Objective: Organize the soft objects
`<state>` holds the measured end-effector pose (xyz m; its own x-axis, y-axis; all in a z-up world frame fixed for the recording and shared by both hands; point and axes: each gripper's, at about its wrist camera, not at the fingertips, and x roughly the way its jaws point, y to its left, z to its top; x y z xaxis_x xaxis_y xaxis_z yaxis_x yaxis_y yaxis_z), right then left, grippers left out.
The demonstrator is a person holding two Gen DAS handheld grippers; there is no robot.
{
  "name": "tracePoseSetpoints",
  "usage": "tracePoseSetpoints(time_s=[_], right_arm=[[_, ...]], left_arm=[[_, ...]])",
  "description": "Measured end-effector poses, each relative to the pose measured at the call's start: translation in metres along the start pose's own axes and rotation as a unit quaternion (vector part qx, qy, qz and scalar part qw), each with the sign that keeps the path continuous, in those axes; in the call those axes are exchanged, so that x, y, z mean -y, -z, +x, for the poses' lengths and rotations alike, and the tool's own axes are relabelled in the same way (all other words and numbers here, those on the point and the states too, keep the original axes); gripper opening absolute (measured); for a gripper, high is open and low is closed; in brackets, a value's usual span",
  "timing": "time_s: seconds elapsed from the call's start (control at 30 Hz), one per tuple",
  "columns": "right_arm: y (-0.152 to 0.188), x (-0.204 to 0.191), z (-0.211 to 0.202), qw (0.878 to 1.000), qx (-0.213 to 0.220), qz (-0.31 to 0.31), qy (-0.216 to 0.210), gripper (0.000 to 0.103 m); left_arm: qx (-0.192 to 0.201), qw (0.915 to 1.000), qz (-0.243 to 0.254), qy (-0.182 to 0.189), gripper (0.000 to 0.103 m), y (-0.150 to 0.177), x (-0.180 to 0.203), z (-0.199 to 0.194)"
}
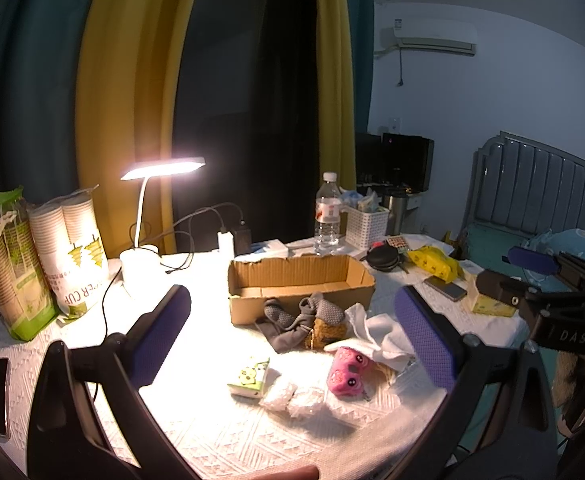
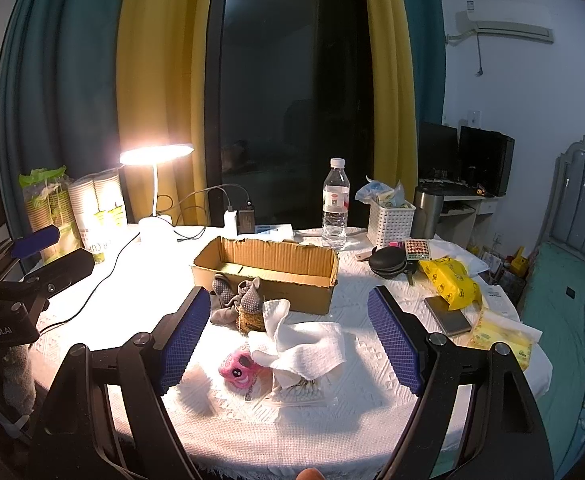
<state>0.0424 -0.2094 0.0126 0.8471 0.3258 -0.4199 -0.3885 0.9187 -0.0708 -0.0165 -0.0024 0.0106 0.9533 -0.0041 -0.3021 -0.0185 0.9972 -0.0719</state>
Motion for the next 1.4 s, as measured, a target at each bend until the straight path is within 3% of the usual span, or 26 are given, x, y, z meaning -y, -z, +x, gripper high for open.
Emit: tracePoseSetpoints(time_s=[0.83, 1.03, 1.4], right_arm=[[0.008, -0.008, 0.002, 1.0, 0.0, -0.002, -0.002, 0.084], [0.015, -0.006, 0.009, 1.0, -0.013, 0.005, -0.004, 0.084], [0.033, 0.008, 0.064, 0.997, -0.075, 0.019, -0.011, 0.084]], left_arm=[[-0.003, 1.0, 0.001, 0.001, 0.102, 0.001, -0.001, 0.003], [-0.035, 0.9994, 0.0, -0.001, 0.102, 0.014, -0.011, 0.022], [-0.112, 0.9936, -0.01, -0.016, 0.102, 0.047, -0.022, 0.078]])
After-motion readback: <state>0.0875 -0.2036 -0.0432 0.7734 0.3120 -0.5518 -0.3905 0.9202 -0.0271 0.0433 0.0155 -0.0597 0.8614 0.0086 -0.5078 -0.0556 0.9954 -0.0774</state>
